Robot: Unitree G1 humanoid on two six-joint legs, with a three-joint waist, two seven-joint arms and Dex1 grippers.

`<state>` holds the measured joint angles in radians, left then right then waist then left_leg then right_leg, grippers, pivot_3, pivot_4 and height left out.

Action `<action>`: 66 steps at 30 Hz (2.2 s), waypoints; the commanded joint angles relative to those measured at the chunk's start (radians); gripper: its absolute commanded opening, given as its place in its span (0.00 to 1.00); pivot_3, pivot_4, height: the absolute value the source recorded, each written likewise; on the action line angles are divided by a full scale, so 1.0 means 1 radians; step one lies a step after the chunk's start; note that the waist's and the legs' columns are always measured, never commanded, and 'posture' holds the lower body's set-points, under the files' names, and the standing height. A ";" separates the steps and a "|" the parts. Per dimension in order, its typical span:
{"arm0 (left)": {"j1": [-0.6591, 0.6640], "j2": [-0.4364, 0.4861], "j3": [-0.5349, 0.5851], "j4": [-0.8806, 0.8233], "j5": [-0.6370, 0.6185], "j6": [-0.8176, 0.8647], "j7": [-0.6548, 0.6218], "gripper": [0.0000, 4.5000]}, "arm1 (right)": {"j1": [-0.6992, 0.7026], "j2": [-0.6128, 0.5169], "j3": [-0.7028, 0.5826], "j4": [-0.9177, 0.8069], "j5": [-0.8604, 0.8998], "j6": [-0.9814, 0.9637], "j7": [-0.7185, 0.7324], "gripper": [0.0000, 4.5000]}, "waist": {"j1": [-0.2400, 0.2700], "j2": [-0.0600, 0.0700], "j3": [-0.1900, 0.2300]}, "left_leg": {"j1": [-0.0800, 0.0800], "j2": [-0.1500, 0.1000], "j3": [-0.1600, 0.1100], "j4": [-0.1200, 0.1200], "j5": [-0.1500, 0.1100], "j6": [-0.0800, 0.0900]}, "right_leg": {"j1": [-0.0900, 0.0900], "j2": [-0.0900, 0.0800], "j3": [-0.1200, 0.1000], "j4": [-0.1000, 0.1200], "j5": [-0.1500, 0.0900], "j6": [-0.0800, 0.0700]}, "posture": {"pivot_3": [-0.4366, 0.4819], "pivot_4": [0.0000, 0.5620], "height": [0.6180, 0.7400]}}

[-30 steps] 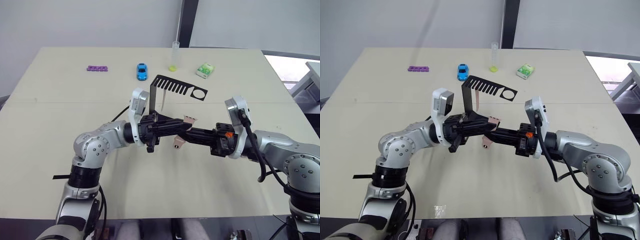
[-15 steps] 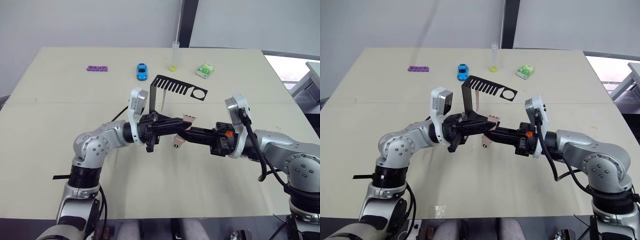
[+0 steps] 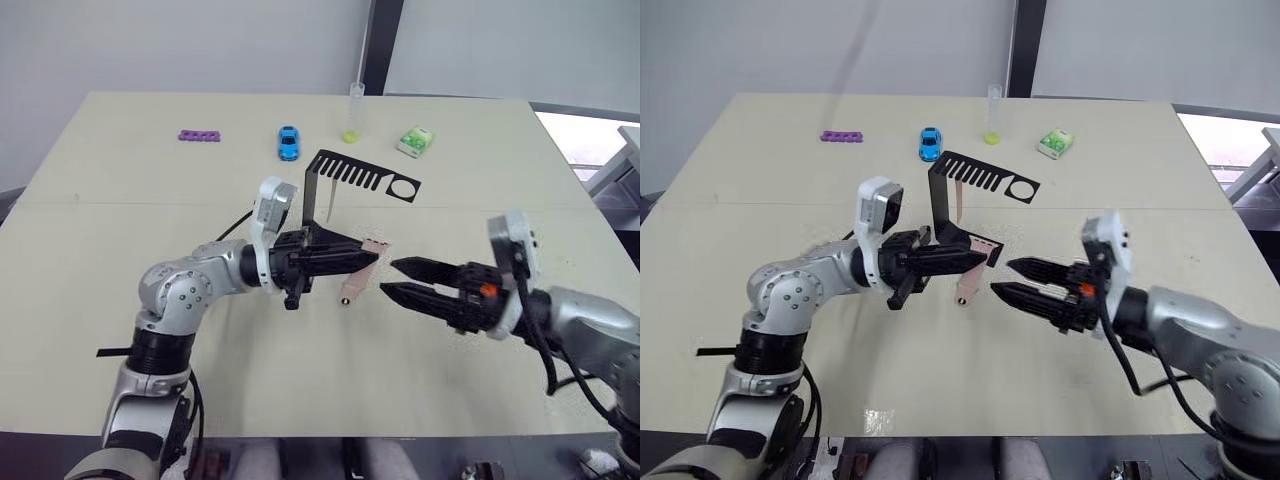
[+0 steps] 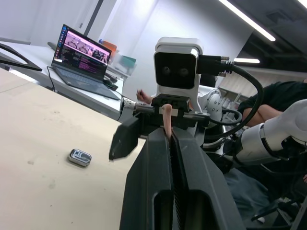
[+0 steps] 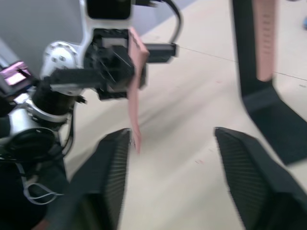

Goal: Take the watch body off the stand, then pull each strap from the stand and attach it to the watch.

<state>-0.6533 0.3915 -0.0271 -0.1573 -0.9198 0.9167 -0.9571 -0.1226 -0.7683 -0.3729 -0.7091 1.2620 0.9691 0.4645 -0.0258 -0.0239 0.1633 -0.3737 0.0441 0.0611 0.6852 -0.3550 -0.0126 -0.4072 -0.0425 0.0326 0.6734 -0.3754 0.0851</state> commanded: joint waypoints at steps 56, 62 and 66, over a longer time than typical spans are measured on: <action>0.081 0.092 -0.184 -0.061 0.449 -0.405 -0.110 0.00 | 0.255 0.361 0.024 0.261 -0.834 -0.255 -0.358 0.99 | -0.002 0.004 -0.001 | 0.007 0.001 0.001 -0.002 0.001 -0.001 | 0.007 0.003 0.002 -0.001 0.000 0.000 | 0.48 0.27 1.00; 0.076 0.090 -0.187 -0.053 0.454 -0.414 -0.112 0.00 | 0.257 0.375 0.016 0.273 -0.835 -0.262 -0.366 0.59 | -0.001 0.004 -0.001 | 0.007 0.000 0.001 -0.002 0.001 -0.001 | 0.007 0.003 0.002 -0.001 0.000 0.000 | 0.48 0.27 1.00; 0.072 0.089 -0.187 -0.046 0.457 -0.419 -0.113 0.00 | 0.260 0.375 0.015 0.279 -0.839 -0.262 -0.367 0.59 | -0.001 0.004 -0.001 | 0.006 0.000 0.001 -0.002 0.001 -0.001 | 0.007 0.002 0.002 -0.001 0.000 0.000 | 0.48 0.27 1.00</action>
<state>-0.5743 0.4824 -0.2326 -0.1839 -0.4604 0.5133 -1.0701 0.1226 -0.3911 -0.3329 -0.4421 0.4385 0.6980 0.0968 -0.0273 -0.0201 0.1624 -0.3672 0.0444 0.0622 0.6837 -0.3544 -0.0136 -0.4002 -0.0401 0.0349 0.6722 -0.3754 0.0851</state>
